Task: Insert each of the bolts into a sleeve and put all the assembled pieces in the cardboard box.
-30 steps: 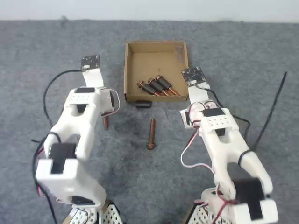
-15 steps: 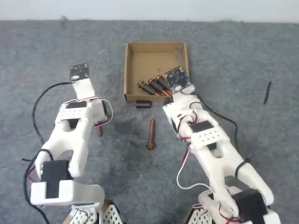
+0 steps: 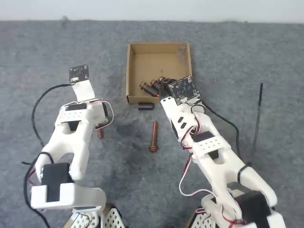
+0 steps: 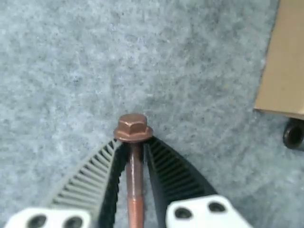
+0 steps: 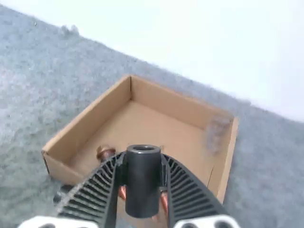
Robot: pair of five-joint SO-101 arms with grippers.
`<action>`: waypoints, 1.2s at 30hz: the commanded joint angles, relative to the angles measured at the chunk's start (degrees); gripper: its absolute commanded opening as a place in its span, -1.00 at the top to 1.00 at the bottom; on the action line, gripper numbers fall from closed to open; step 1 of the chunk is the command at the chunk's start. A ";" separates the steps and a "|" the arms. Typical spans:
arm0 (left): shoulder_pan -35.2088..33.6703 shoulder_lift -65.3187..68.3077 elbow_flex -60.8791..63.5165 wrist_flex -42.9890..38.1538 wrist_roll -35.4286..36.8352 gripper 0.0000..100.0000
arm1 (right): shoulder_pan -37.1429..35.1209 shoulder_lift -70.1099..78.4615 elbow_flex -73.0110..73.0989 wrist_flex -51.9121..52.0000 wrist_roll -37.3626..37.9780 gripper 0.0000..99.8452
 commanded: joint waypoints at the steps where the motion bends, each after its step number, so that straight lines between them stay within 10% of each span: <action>1: -0.18 -3.78 -0.13 -1.32 -0.79 0.98 | -0.04 6.73 -5.01 -4.97 -0.18 0.99; 17: 0.00 -3.78 -0.13 -1.41 -0.79 0.98 | 0.04 31.78 -5.36 -53.67 -0.53 0.99; 36: 0.00 -3.78 -0.13 -1.41 -0.79 0.98 | 3.56 33.36 -7.12 -49.19 -20.31 0.99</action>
